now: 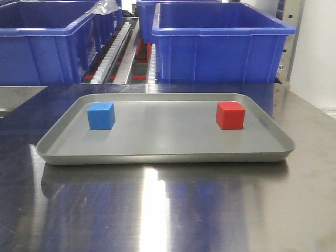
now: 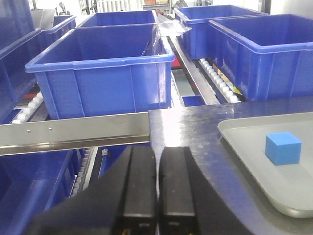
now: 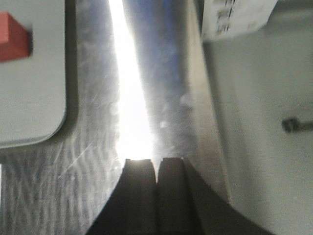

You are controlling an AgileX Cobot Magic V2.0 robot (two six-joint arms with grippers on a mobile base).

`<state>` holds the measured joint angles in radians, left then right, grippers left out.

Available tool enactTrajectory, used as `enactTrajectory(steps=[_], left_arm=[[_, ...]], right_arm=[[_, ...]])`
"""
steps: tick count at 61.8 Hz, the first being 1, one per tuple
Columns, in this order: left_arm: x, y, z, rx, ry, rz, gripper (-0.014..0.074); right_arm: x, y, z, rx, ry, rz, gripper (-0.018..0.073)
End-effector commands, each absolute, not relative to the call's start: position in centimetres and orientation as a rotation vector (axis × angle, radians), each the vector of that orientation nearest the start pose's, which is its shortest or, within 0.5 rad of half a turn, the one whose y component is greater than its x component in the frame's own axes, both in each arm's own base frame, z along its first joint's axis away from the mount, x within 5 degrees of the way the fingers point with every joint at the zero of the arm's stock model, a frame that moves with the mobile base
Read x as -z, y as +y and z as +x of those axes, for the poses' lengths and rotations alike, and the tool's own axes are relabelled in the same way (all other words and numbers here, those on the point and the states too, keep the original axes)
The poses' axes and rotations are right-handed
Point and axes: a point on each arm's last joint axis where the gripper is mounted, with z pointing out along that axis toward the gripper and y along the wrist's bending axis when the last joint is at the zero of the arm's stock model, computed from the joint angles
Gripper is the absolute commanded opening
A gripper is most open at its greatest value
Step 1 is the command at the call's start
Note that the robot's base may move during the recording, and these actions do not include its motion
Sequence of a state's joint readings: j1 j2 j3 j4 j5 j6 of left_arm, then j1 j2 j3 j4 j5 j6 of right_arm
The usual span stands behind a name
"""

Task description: Sort and place red and blue blocks on shelf

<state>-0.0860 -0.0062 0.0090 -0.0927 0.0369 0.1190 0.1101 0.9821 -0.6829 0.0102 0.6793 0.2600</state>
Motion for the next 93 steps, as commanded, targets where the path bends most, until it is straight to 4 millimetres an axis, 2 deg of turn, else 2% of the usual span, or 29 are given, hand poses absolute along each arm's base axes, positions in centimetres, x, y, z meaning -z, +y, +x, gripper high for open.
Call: enactTrajectory(steps=[1, 5, 8, 15, 19, 22, 30, 39, 52, 68, 80, 93], left_arm=[[-20.1, -0.4, 5.6, 0.059, 1.462, 0.065, 0.0124], [-20.1, -0.4, 5.6, 0.059, 1.462, 0.065, 0.0124], [-20.1, -0.4, 5.6, 0.059, 1.462, 0.065, 0.0124], [-20.1, -0.4, 5.6, 0.059, 1.462, 0.065, 0.0124], [-20.1, -0.4, 5.6, 0.059, 1.462, 0.065, 0.0124], [-20.1, -0.4, 5.6, 0.059, 1.462, 0.065, 0.0124], [-20.1, -0.4, 5.6, 0.059, 1.462, 0.065, 0.0123], [-20.1, -0.4, 5.6, 0.059, 1.462, 0.065, 0.0124], [-20.1, -0.4, 5.6, 0.059, 1.462, 0.065, 0.0124], [-20.1, -0.4, 5.6, 0.059, 1.462, 0.065, 0.0123], [-20.1, -0.4, 5.6, 0.059, 1.462, 0.065, 0.0124], [-20.1, -0.4, 5.6, 0.059, 1.462, 0.065, 0.0124]], right_arm=[[-29.2, 3.2, 20.1, -0.178, 2.475, 0.147, 0.0064], [-29.1, 4.3, 21.2, -0.171, 2.542, 0.092, 0.0109], [-28.9, 5.2, 22.0, -0.172, 2.585, 0.054, 0.0184], [-28.6, 7.3, 24.0, -0.170, 2.656, -0.030, 0.0452], [-28.5, 8.5, 25.1, -0.169, 2.689, -0.074, 0.0581], [-28.7, 9.5, 25.9, -0.167, 2.710, -0.106, 0.0638], [-29.4, 11.7, 28.0, -0.169, 2.740, -0.155, 0.0624], [-29.7, 13.9, 31.0, -0.191, 2.739, -0.121, 0.0626], [-30.6, 16.4, 34.3, -0.191, 2.737, -0.152, 0.0626], [-29.5, 17.4, 36.6, -0.176, 2.747, -0.176, 0.0626], [-27.5, 17.7, 37.4, -0.157, 2.785, -0.179, 0.0626], [-26.3, 17.4, 38.1, -0.207, 2.808, -0.124, 0.0625]])
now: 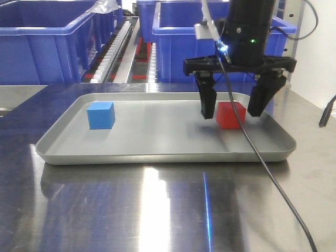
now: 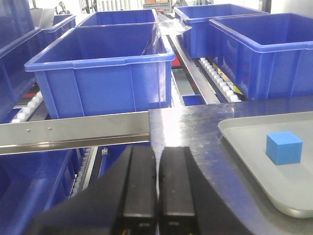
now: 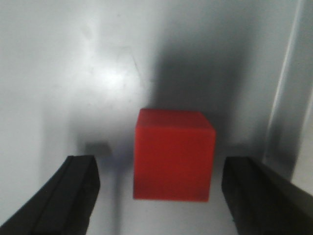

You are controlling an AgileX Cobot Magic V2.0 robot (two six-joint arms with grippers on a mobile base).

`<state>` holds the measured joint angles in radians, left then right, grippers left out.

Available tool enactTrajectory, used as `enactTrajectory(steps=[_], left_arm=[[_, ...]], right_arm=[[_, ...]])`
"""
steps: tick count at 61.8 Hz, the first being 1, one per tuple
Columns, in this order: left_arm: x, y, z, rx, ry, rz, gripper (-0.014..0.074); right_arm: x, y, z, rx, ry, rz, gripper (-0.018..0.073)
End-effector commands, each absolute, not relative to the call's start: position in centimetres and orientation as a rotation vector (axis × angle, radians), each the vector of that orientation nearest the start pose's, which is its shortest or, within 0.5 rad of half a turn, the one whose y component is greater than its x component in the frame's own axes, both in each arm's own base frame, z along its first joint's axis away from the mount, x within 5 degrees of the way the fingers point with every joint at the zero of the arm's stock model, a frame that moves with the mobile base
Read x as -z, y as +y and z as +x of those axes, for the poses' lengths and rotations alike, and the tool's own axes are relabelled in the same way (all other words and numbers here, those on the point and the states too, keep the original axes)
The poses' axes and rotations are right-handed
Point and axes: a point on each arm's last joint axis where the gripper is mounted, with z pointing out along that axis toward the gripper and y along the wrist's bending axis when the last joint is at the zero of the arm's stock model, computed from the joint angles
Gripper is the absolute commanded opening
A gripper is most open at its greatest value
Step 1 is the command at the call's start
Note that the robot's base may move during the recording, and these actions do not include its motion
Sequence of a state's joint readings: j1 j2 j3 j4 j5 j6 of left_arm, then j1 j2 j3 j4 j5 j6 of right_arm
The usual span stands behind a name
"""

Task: Sort and place red and blue blocks on shelf
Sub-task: 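Lower the right gripper over the red cube and close on it, then lift the red cube up off the tray with the right gripper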

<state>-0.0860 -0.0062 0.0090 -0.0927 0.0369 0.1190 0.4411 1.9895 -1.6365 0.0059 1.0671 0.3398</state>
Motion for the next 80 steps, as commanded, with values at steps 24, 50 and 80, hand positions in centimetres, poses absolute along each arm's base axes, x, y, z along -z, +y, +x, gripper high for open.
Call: enactTrajectory(steps=[24, 50, 80], left_arm=[[-20.1, -0.4, 5.6, 0.059, 1.462, 0.065, 0.0124], [-20.1, -0.4, 5.6, 0.059, 1.462, 0.065, 0.0124], [-20.1, -0.4, 5.6, 0.059, 1.462, 0.065, 0.0124]], right_arm=[[-25.6, 17.0, 38.8, -0.197, 2.796, -0.138, 0.0391], [-26.6, 16.8, 38.5, -0.192, 2.767, -0.144, 0.0048], [-35.5, 12.4, 35.4, -0.053, 2.333, -0.331, 0.0053]])
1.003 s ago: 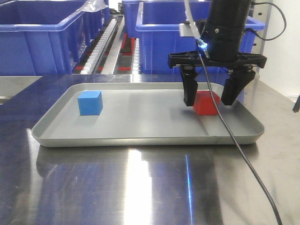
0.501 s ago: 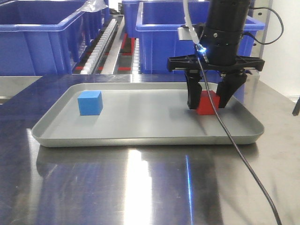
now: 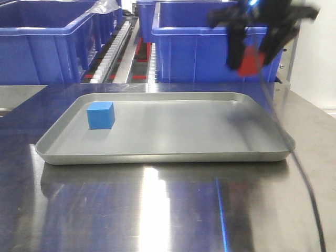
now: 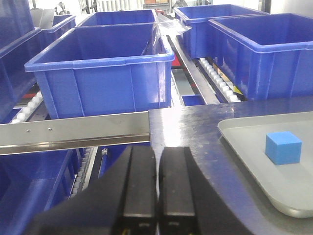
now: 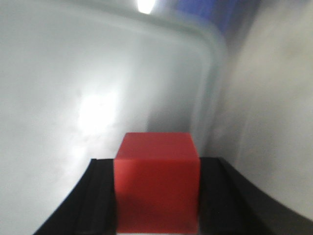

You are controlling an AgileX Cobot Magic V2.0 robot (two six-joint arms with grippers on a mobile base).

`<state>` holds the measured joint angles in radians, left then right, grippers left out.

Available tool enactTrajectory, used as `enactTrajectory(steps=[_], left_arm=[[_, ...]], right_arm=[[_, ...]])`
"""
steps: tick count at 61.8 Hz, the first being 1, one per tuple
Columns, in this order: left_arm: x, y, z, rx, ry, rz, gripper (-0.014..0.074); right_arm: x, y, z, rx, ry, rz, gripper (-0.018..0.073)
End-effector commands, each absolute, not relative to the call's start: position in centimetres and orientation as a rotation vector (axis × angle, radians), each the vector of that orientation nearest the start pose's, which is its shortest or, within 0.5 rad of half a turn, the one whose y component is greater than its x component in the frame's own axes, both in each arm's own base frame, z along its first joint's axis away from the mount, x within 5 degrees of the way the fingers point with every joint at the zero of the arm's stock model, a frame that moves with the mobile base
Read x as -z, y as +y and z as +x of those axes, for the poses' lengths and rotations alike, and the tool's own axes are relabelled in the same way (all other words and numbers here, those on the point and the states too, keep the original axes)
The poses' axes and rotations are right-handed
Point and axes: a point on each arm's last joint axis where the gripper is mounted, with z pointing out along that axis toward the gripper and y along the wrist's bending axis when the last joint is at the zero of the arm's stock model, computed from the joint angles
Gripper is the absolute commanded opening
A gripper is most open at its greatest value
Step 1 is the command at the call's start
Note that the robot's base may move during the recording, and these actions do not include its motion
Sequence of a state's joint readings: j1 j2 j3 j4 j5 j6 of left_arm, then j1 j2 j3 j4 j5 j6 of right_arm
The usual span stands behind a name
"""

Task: Sort and place red and blue blocks on shelf
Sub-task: 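Lift the red cube up off the tray with the right gripper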

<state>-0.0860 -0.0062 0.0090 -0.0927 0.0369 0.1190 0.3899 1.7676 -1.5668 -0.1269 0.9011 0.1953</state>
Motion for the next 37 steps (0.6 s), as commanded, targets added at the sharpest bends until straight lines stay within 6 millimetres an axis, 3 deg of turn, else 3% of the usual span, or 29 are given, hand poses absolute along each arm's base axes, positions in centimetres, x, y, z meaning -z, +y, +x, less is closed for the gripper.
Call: enactTrajectory(steps=[1, 18, 37], left_arm=[[-20.1, -0.4, 5.6, 0.059, 1.462, 0.065, 0.0124], [-20.1, -0.4, 5.6, 0.059, 1.462, 0.065, 0.0124], [-20.1, -0.4, 5.6, 0.059, 1.462, 0.065, 0.0124]], right_arm=[[-35.6, 12.2, 35.2, -0.056, 2.316, -0.331, 0.0053], [-37.1, 6.4, 30.5, -0.078, 1.965, -0.201, 0.0053], [-35.4, 1.8, 23.6, -0.088, 1.714, -0.033, 0.0053]])
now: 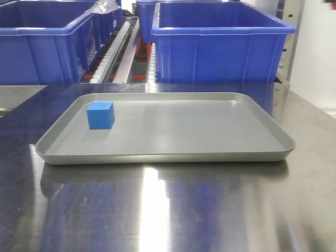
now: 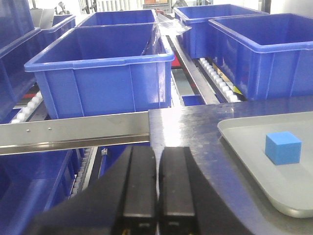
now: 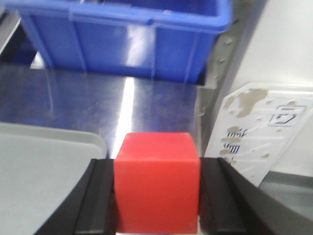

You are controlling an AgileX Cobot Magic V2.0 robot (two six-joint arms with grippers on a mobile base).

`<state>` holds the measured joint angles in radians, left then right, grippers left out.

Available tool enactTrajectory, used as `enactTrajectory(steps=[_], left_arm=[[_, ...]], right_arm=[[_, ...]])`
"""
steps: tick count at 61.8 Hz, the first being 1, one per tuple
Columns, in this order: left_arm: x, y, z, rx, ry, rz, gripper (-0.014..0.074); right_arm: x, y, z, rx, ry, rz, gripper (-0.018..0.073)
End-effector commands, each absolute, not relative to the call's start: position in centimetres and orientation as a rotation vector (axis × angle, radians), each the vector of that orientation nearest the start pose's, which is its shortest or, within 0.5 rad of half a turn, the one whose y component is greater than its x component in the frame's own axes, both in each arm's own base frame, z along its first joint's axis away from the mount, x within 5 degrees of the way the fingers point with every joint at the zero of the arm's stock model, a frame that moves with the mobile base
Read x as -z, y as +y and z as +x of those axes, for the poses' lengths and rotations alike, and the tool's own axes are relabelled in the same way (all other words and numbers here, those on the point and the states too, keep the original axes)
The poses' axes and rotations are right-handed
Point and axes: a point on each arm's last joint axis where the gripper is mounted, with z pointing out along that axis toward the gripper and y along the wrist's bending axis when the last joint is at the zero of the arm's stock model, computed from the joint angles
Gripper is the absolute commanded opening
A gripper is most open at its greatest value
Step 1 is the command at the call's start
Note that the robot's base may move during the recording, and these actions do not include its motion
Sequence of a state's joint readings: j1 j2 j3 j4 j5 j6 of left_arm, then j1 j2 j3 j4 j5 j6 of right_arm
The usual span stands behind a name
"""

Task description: Sort and place red and blue blocks on shelf

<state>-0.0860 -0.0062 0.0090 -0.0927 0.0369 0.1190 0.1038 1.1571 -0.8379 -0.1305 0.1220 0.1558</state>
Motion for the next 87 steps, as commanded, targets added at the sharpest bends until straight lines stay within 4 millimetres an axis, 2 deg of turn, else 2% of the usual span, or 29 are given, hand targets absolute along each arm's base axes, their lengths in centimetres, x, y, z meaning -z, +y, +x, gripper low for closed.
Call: enactTrajectory(steps=[1, 7, 14, 33, 45, 55, 64, 87], left_arm=[[-20.1, -0.4, 5.6, 0.059, 1.462, 0.065, 0.0124], [-20.1, -0.4, 5.6, 0.059, 1.462, 0.065, 0.0123], [-20.1, -0.4, 5.6, 0.059, 1.462, 0.065, 0.0123], [-20.1, -0.4, 5.6, 0.059, 1.462, 0.065, 0.0124], [-20.1, -0.4, 5.6, 0.059, 1.462, 0.065, 0.0124], [-20.1, -0.4, 5.6, 0.059, 1.462, 0.065, 0.0124], [-20.1, -0.4, 5.6, 0.059, 1.462, 0.065, 0.0124], [-20.1, -0.4, 5.6, 0.059, 1.462, 0.065, 0.0124]], right_arm=[[-35.5, 1.7, 23.2, -0.091, 1.693, -0.024, 0.0053], [-34.6, 1.4, 21.2, -0.141, 1.650, 0.038, 0.0053], [-34.6, 1.2, 18.8, -0.181, 1.579, 0.084, 0.0053], [-35.6, 1.0, 15.1, -0.176, 1.498, 0.066, 0.0053], [-35.1, 0.9, 12.6, -0.088, 1.476, -0.027, 0.0053], [-35.0, 0.9, 10.6, -0.012, 1.384, -0.112, 0.0053], [-35.3, 0.8, 9.7, -0.012, 1.345, -0.108, 0.0053], [-35.4, 0.8, 9.7, -0.087, 1.343, -0.037, 0.0053]])
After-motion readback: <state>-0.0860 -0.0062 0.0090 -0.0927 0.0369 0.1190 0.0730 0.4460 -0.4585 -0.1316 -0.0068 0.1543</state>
